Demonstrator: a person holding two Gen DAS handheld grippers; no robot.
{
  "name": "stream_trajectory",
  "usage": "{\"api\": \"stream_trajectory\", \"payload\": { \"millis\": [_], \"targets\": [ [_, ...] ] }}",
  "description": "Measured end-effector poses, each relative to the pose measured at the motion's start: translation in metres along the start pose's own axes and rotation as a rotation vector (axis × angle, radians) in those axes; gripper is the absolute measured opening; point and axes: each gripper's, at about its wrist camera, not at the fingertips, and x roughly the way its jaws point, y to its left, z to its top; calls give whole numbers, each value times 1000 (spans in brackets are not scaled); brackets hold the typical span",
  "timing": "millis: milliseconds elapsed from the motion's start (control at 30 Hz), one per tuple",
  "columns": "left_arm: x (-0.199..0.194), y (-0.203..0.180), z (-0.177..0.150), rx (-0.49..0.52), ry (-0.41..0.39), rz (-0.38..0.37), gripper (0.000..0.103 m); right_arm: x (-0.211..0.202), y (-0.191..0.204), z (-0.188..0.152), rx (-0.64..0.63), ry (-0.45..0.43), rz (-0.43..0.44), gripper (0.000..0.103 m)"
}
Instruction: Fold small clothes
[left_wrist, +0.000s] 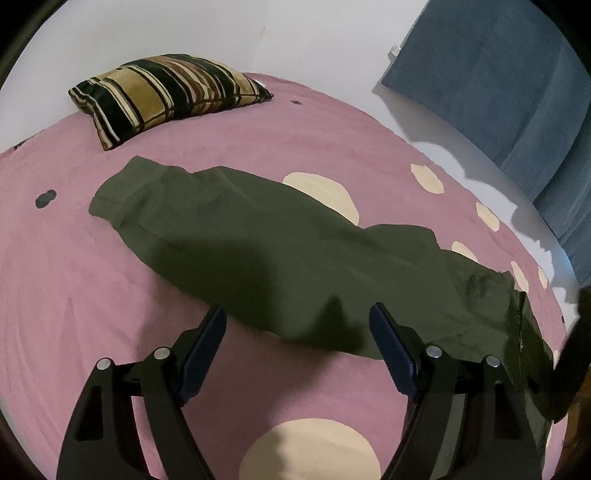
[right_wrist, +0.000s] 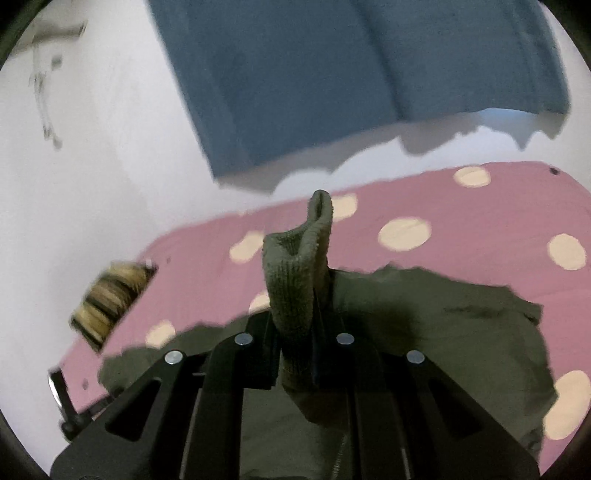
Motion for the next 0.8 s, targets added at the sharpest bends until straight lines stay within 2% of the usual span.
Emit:
{"api": "stream_trajectory", "payload": {
  "millis": [200, 400, 533, 600, 767, 800],
  "targets": [
    [5, -2, -4, 5, 20, -7, 79, 50, 41, -54, -155, 153, -74, 12],
    [11, -6, -9, 13, 42, -7, 79, 85, 60, -94, -277, 249, -135, 12],
    [15, -8, -13, 17, 56, -5, 79, 101, 68, -110, -300, 297, -138, 15],
    [18, -8, -15, 18, 65, -2, 79, 106, 72, -117, -314, 322, -134, 22],
    [21, -10, -18, 24, 81, -1, 79, 114, 87, -134, -319, 385, -49, 51],
    [22, -10, -19, 25, 81, -1, 79, 113, 89, -136, -326, 394, -27, 53]
  ]
}}
